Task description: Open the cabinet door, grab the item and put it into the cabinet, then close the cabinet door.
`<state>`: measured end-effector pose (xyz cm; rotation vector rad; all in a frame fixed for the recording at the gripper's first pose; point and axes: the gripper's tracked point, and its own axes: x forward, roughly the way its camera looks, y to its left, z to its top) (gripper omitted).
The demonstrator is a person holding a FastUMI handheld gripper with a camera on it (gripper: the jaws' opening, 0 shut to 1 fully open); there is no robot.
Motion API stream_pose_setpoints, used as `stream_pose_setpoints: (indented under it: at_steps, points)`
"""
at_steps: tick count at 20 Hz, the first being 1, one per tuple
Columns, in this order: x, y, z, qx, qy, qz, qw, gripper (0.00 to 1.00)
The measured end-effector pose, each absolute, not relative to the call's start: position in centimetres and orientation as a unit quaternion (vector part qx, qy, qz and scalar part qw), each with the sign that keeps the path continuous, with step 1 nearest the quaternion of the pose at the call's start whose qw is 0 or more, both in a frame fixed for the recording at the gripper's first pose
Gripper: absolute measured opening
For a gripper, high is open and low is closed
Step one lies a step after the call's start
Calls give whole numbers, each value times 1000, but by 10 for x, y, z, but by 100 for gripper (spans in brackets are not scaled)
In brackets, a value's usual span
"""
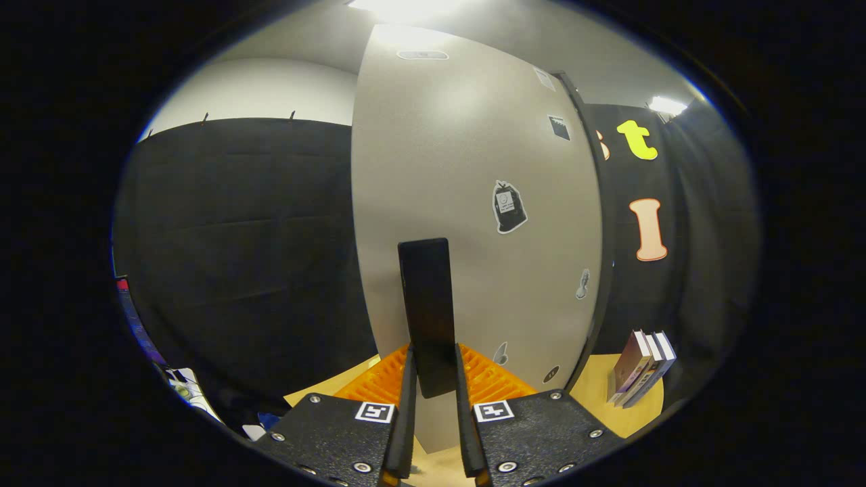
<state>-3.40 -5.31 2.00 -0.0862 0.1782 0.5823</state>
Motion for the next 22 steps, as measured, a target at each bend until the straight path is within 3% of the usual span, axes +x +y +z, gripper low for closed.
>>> stream_pose_setpoints:
  at_steps: [6, 13, 15, 16, 20, 22]
  points:
    - [-55, -101, 26, -34, 88, 274, 957, 21]
    - [-50, -159, 26, 4, 100, 208, 973, 21]
    - [-48, -168, 29, 2, 92, 191, 977, 27]
    - [-46, -178, 35, -12, 78, 169, 982, 36]
    - [-41, -210, 40, -34, 51, 125, 990, 43]
    - [-41, -225, 38, -16, 54, 98, 994, 56]
